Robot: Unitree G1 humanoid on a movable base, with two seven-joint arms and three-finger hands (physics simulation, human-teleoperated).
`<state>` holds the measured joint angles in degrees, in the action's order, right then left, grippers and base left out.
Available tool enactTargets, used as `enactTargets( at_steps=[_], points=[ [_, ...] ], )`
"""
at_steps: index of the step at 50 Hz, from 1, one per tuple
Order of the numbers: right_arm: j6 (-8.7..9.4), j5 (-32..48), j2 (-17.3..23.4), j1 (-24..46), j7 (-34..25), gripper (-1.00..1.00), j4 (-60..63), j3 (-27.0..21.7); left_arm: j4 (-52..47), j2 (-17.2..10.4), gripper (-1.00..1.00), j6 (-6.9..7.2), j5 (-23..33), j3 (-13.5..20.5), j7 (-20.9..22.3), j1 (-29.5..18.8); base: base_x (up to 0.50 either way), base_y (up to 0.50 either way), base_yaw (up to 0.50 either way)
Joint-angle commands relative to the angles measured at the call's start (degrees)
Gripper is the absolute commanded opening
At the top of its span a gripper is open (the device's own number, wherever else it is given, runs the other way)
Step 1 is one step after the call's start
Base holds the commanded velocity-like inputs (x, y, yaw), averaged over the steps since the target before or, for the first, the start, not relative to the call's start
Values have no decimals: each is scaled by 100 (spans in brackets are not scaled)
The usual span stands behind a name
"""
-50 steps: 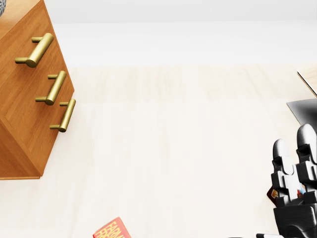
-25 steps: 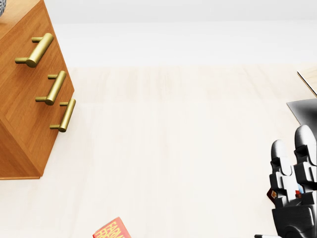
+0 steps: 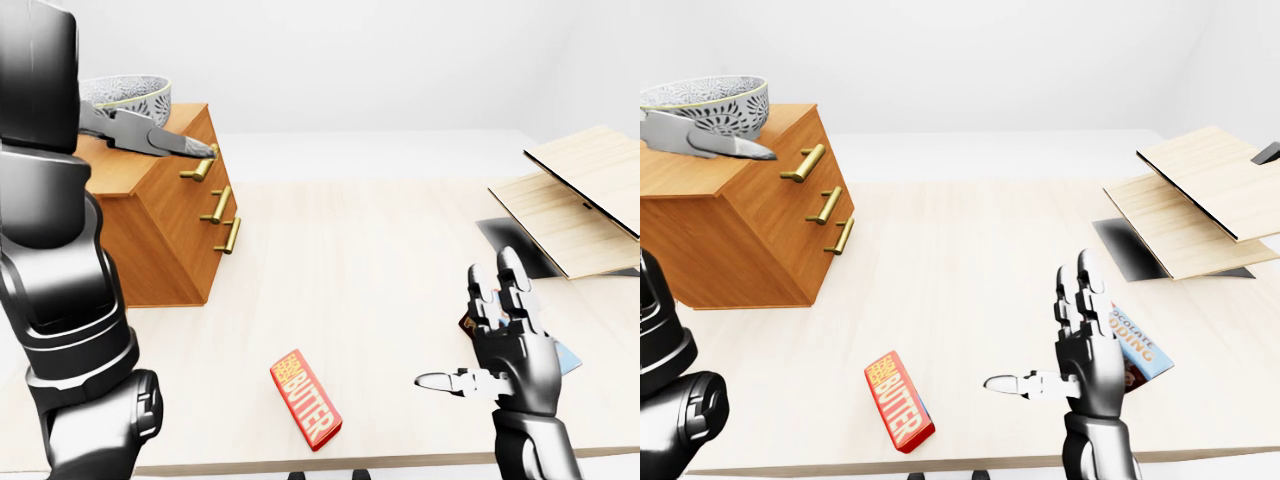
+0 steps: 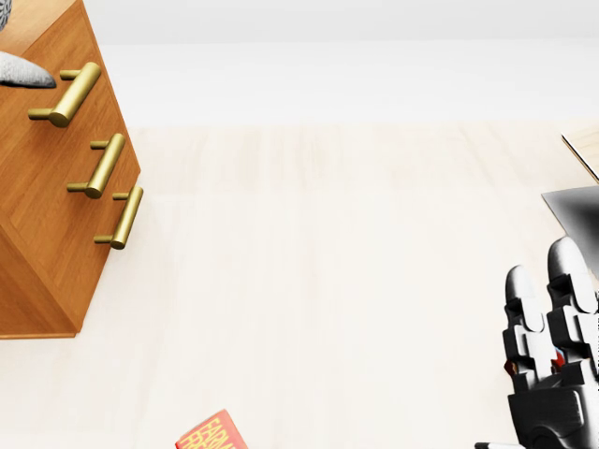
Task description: Close the top drawer of the cabinet and put the bowl on top of it.
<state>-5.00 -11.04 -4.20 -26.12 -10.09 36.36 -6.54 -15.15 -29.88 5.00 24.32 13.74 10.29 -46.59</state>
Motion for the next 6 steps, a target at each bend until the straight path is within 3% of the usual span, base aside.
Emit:
enactTargets(
  at_steps=[1,6],
  points=[
    [0,36,30,-24,30,100,-17,67,-2211,451,100,0,-254,-126,843,762,0,0,0],
    [0,60,49,-22,43,100,-40,96,-2909,891,100,0,-344,-247,910,1303,0,0,0]
  ],
)
